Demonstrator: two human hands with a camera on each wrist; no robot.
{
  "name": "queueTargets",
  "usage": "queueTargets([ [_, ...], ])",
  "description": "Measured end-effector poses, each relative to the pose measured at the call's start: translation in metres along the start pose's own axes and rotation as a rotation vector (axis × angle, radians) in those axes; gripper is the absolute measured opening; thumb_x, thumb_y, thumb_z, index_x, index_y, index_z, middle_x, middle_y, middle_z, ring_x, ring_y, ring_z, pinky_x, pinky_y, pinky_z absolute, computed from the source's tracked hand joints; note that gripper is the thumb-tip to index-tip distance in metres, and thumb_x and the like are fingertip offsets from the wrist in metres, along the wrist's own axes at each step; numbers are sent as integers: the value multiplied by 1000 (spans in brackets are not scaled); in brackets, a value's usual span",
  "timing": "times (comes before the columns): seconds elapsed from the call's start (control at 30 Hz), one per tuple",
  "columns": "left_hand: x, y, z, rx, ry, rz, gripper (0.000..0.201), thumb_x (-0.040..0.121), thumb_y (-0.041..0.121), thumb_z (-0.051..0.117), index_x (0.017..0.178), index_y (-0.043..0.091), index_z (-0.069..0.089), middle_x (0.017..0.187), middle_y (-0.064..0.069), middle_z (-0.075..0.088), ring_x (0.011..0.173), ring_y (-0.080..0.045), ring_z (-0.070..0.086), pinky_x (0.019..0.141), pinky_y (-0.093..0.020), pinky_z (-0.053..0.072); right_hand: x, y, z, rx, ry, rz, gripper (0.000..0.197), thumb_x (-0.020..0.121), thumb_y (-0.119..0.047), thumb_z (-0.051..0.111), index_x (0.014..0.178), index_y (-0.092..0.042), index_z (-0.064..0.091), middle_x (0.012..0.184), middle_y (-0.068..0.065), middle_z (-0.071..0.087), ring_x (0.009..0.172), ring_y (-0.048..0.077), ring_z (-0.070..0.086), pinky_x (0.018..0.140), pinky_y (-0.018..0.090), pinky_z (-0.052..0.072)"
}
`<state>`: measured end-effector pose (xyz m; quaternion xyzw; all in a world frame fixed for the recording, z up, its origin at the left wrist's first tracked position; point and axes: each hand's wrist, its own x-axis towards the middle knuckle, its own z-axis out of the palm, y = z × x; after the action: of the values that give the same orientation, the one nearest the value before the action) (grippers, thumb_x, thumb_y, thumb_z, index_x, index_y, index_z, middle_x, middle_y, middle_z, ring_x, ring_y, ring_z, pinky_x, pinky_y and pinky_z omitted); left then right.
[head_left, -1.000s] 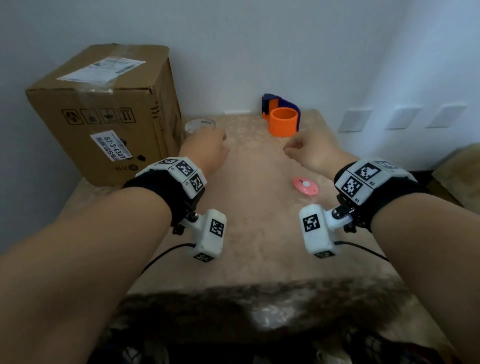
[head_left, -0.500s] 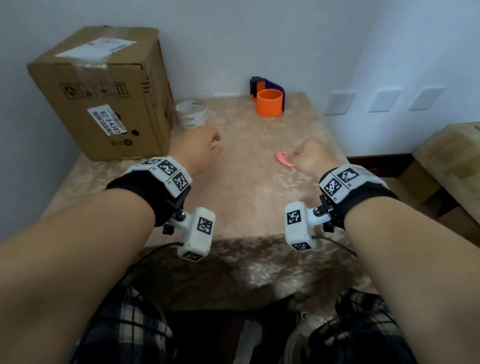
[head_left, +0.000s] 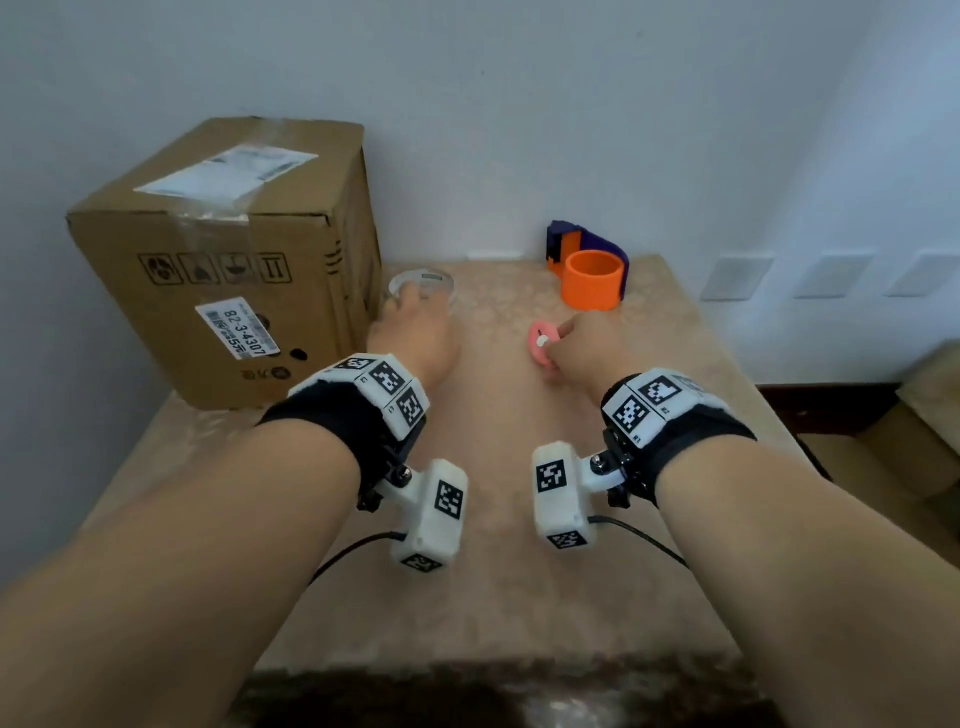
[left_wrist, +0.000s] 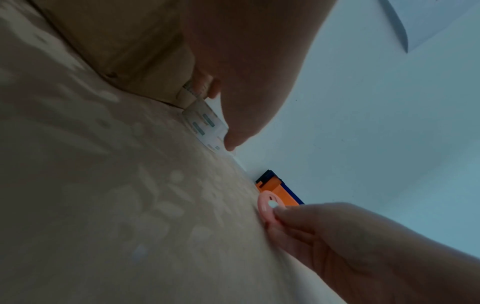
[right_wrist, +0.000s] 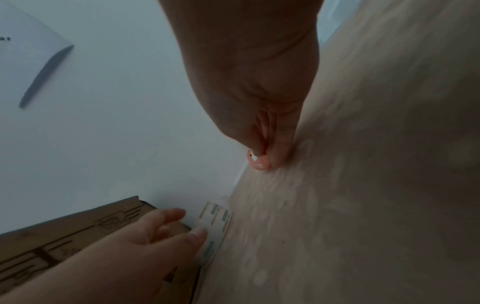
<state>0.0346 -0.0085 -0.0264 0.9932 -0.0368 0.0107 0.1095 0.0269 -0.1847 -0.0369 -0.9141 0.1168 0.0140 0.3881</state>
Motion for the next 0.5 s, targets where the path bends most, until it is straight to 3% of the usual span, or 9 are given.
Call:
queueTargets([
  [0.1, 24, -4, 5, 58, -15, -13, 48, 96, 14, 39, 143, 17, 32, 146, -21, 31, 124, -43, 41, 98, -48, 41, 26, -8, 8, 85, -38, 24, 31, 88, -10, 56, 116, 3, 59, 117, 22, 64, 83, 21, 55, 61, 23, 49],
  [0.13, 32, -6, 6, 79, -14, 7, 45, 95, 8, 36, 140, 15, 37, 141, -22, 38, 120, -42, 47, 95, -46, 44, 36, -11, 12, 96, -44, 29, 32, 89, -11, 55, 117, 4, 59, 118, 22, 64, 85, 22, 57, 63, 24, 51],
  [0.23, 52, -10, 9, 97, 30, 63, 35, 93, 5, 40, 124, 12, 55, 127, -16, 55, 112, -36, 56, 91, -39, 48, 60, -20, 23, 31, 17, 56, 33, 89, -20, 55, 111, 4, 61, 108, 22, 68, 94, 34, 65, 85, 41, 56],
  [0.37, 65, -14, 11, 103, 104, 50, 35, 92, 4, 45, 122, 14, 59, 122, -16, 59, 110, -36, 58, 88, -38, 48, 82, -25, 30, 41, 28, 68, 30, 87, -17, 57, 111, 1, 60, 89, 15, 63, 79, 27, 59, 76, 38, 54],
  [0.5, 69, -14, 12, 115, 138, 50, 35, 92, 5, 45, 123, 15, 58, 124, -18, 57, 111, -37, 57, 87, -38, 47, 92, -22, 32, -19, 26, 61, 29, 90, -22, 53, 102, 2, 62, 88, 14, 61, 79, 26, 56, 67, 34, 49],
])
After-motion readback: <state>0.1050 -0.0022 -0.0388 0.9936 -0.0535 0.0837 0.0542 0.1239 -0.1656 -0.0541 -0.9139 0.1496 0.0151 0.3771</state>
